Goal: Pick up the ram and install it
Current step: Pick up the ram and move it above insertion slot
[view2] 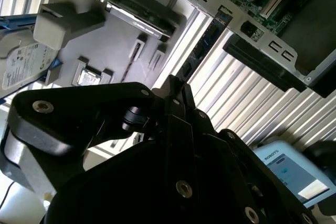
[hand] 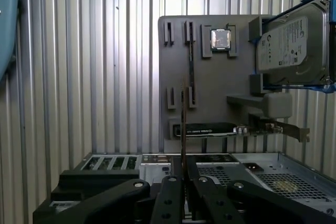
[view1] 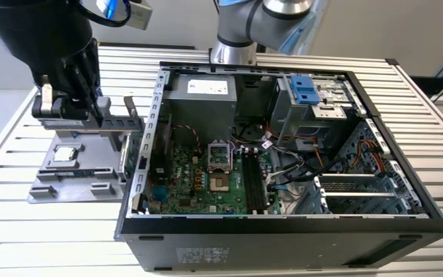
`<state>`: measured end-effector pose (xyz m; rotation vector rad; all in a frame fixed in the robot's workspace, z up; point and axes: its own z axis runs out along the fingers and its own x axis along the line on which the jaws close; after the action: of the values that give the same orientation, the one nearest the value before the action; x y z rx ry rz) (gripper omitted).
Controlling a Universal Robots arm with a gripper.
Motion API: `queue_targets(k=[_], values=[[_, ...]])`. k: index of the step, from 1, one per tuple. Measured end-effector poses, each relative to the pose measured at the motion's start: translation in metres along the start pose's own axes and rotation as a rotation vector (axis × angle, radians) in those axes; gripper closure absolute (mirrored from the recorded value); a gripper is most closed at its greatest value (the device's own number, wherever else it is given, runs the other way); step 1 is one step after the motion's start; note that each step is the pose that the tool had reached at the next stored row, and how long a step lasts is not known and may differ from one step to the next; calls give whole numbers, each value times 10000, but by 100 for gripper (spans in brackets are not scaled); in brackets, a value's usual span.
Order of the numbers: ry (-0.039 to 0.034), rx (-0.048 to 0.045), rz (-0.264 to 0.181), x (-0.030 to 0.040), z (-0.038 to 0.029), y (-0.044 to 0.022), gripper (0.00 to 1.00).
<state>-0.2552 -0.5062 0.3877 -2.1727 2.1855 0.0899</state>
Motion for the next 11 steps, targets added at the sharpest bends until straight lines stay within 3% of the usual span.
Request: queue_targets(k=[11], values=[[0, 0, 0, -1, 0, -125, 100]])
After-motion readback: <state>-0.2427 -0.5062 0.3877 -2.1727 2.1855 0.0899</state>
